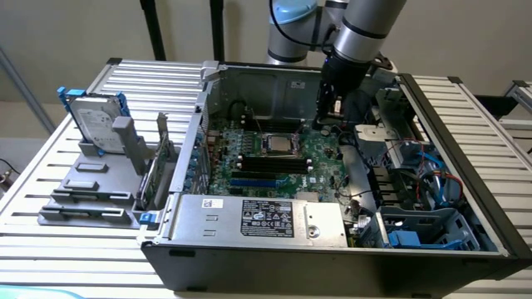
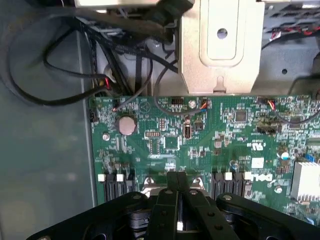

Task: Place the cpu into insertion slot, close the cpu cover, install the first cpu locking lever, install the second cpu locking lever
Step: 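Close the cpu cover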

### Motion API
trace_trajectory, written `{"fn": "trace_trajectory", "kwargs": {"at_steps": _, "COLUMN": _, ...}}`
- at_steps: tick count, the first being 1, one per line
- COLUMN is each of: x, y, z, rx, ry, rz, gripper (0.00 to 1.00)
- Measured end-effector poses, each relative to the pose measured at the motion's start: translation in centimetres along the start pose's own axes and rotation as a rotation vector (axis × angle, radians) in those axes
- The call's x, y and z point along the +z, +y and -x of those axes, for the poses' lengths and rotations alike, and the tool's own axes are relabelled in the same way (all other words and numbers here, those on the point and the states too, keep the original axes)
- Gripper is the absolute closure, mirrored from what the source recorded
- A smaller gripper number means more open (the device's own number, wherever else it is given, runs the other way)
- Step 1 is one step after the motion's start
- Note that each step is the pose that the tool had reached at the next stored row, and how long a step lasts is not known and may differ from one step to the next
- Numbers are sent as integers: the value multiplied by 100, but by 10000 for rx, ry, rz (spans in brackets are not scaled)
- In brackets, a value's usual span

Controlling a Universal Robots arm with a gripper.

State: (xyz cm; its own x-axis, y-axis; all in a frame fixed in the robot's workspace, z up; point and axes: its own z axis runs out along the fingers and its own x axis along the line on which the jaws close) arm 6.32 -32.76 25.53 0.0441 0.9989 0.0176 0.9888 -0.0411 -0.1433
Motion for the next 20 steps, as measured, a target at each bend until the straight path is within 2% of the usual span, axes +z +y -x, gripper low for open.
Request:
{"fn": "trace_trajectory", "kwargs": {"at_steps": 4, "x": 0, "y": 3, "z": 1, "rx": 23, "ry": -70, "rz": -723, "gripper": 89}}
{"fn": "trace_trajectory", "kwargs": {"at_steps": 5, "x": 0, "y": -1, "z": 2, "rx": 28, "ry": -83, "rz": -857, "gripper": 89}}
{"fn": "trace_trajectory", "kwargs": {"at_steps": 7, "x": 6, "y": -18, "z": 14, "rx": 35, "ry": -91, "rz": -1018, "gripper": 89}}
{"fn": "trace_trajectory", "kwargs": {"at_steps": 10, "x": 22, "y": -60, "z": 44, "rx": 35, "ry": -97, "rz": -1183, "gripper": 89}}
{"fn": "trace_trajectory", "kwargs": {"at_steps": 13, "x": 48, "y": -127, "z": 78, "rx": 38, "ry": -102, "rz": -1286, "gripper": 89}}
{"fn": "trace_trajectory", "kwargs": {"at_steps": 16, "x": 82, "y": -216, "z": 112, "rx": 38, "ry": -104, "rz": -1345, "gripper": 89}}
{"fn": "trace_trajectory", "kwargs": {"at_steps": 20, "x": 141, "y": -375, "z": 152, "rx": 40, "ry": -105, "rz": -1377, "gripper": 89}}
